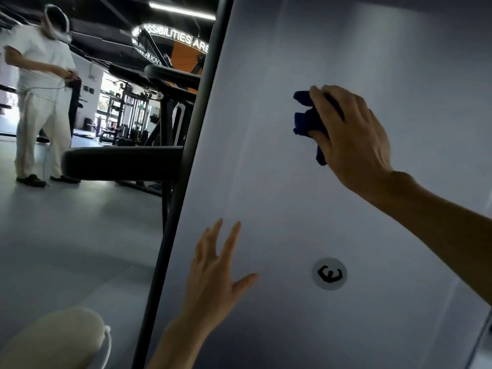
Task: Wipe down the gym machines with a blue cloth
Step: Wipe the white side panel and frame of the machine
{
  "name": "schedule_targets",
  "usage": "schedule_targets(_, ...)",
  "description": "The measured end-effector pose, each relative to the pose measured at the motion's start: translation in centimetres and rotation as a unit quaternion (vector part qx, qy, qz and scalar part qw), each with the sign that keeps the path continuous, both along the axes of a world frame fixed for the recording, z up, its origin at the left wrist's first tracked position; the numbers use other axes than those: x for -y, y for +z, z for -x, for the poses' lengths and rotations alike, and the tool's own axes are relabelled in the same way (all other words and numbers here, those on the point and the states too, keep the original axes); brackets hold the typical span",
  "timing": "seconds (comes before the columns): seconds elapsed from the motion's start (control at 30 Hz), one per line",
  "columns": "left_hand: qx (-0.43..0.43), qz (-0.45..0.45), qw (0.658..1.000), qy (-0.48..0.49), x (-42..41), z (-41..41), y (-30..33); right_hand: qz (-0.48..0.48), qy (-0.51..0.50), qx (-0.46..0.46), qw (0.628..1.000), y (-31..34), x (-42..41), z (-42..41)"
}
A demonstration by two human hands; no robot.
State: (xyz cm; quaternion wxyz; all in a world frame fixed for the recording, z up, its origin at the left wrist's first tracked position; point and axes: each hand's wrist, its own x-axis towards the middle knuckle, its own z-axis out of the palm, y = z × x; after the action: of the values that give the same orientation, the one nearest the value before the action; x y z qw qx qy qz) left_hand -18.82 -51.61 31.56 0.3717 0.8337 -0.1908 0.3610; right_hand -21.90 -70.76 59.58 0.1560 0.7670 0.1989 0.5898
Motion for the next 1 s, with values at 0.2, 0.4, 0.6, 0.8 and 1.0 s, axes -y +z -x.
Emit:
schedule_targets(0.2,0.003,-0.122,0.992,0.014,0.7,1.4,-1.8,0.009,0.028,0.030,0.999,-3.5,1.2,-1.1)
schedule_targets(0.4,0.009,-0.131,0.990,0.048,-0.2,1.7,-1.4,0.172,-0.042,-0.070,0.982,-18.1,1.5,-0.8)
schedule_targets(0.6,0.026,-0.155,0.985,0.077,-0.9,1.7,4.2,0.269,-0.046,-0.045,0.961,-14.5,2.4,-1.2)
schedule_targets(0.8,0.089,-0.212,0.969,0.089,-0.3,2.0,11.1,-0.021,-0.006,0.036,0.999,0.2,4.4,0.0)
schedule_targets(1.0,0.097,-0.251,0.959,0.091,0.1,1.7,13.4,0.079,0.062,-0.059,0.993,-13.7,4.5,-1.1)
